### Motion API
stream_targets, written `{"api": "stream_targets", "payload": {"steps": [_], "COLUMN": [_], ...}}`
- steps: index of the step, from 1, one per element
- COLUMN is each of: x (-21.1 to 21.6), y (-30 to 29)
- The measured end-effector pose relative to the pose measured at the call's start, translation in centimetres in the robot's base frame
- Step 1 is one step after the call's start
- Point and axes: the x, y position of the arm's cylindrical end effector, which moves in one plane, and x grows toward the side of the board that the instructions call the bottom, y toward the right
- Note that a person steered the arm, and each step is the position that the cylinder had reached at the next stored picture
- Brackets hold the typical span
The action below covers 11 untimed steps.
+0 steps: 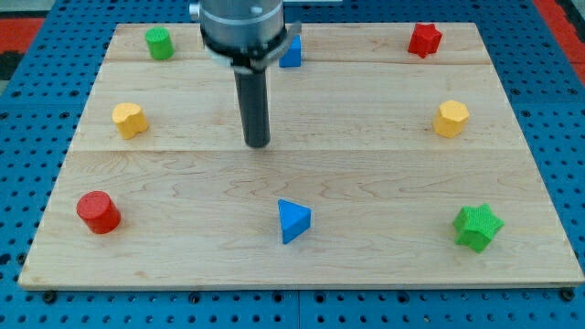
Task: Put the blue cube at the top center
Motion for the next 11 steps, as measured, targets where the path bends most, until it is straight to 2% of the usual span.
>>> {"api": "stream_targets", "payload": {"steps": [2, 3, 7, 11], "x": [-11.8, -14.9, -15.3, -15.3], "y": [-2.4, -2.7, -2.0, 1.7]}}
